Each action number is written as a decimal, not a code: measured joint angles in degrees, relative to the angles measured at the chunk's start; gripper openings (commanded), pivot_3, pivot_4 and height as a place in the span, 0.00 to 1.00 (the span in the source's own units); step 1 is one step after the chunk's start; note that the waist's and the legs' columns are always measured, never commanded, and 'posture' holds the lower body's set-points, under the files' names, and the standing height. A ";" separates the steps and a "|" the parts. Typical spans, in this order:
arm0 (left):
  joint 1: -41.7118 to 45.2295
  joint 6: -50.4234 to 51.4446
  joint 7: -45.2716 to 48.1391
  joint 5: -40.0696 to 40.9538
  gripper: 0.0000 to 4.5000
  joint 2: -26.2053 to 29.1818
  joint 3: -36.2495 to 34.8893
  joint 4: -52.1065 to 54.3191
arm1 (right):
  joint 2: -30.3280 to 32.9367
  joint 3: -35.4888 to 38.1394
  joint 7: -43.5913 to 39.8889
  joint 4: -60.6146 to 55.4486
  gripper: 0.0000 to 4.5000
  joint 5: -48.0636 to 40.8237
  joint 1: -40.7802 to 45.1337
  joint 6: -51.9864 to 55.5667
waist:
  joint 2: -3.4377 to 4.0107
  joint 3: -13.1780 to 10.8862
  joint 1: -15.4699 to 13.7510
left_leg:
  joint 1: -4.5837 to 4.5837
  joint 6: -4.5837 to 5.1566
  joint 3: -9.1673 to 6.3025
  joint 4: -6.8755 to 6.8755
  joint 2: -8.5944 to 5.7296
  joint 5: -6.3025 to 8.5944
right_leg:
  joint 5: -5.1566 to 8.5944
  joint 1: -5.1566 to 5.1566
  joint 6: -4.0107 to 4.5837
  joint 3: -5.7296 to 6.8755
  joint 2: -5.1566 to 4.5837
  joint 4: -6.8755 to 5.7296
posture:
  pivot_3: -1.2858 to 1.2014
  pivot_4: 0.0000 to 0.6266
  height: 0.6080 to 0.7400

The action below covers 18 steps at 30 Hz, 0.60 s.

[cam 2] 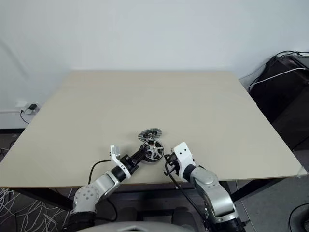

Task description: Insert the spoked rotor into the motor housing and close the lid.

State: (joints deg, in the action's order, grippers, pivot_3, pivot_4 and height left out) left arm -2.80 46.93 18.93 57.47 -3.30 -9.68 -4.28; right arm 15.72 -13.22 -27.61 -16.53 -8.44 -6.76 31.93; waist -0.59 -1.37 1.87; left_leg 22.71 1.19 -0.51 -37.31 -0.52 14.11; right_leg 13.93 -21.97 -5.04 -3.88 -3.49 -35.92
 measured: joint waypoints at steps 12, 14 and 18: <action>0.68 0.04 0.46 -0.60 0.99 -0.04 -1.06 0.50 | 3.82 0.08 -2.48 -2.84 0.00 -1.92 -3.14 1.10 | 0.23 0.18 -0.55 | -0.13 -0.01 -0.06 -0.06 0.08 0.00 | 0.09 0.14 -0.18 0.02 -0.06 -0.02 | 0.52 0.00 1.00; 0.53 -0.10 0.44 -0.65 0.99 0.00 -1.36 0.51 | 4.04 0.11 -2.50 -3.02 0.00 -2.24 -3.17 1.10 | 0.25 0.20 -0.49 | -0.13 -0.01 -0.06 -0.07 0.08 0.00 | 0.09 0.14 -0.19 0.01 -0.07 -0.02 | 0.52 0.00 1.00; 0.18 -0.12 0.90 -0.57 0.99 0.02 -1.76 0.60 | 4.15 0.18 -2.44 -3.03 0.00 -2.56 -3.17 1.10 | 0.25 0.20 -0.40 | -0.12 -0.01 -0.06 -0.07 0.07 0.00 | 0.09 0.11 -0.19 0.02 -0.05 -0.02 | 0.52 0.00 1.00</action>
State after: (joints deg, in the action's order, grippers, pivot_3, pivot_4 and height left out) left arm -2.62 46.81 19.83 56.90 -3.28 -11.44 -3.69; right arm 19.87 -13.04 -30.05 -19.56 -11.00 -9.93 33.04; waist -0.34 -1.17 1.47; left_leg 22.60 1.18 -0.57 -37.38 -0.44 14.11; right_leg 14.02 -21.85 -5.23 -3.86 -3.54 -35.94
